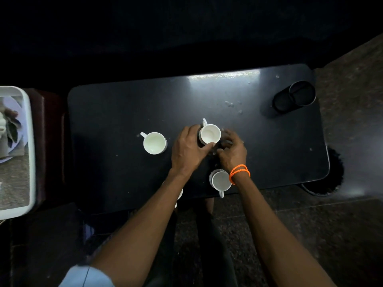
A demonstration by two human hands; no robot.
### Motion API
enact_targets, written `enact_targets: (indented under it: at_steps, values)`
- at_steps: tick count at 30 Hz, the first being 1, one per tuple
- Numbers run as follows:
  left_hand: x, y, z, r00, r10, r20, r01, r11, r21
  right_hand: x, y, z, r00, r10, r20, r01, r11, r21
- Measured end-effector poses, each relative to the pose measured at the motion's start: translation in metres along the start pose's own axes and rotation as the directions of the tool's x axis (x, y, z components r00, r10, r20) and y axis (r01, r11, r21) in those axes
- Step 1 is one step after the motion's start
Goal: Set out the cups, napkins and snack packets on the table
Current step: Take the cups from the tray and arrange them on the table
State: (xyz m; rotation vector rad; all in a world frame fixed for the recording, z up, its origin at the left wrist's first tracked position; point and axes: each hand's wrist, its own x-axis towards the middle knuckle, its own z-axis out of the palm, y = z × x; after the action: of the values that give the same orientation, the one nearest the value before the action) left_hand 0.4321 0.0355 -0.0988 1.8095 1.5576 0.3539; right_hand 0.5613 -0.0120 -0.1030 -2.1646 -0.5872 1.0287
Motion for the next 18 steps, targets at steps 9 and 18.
enact_targets:
  at_steps: [9,18]
  values:
    - [-0.042,-0.070,-0.045,0.872,-0.350,-0.344,0.343,0.936,-0.083,-0.051,-0.035,0.061,0.875,-0.473,-0.108,0.458,0.878,-0.137]
    - [-0.024,-0.099,-0.060,0.919,-0.380,-0.109,0.354,0.913,-0.201,-0.054,-0.048,0.128,0.953,-0.086,0.290,0.123,0.986,-0.111]
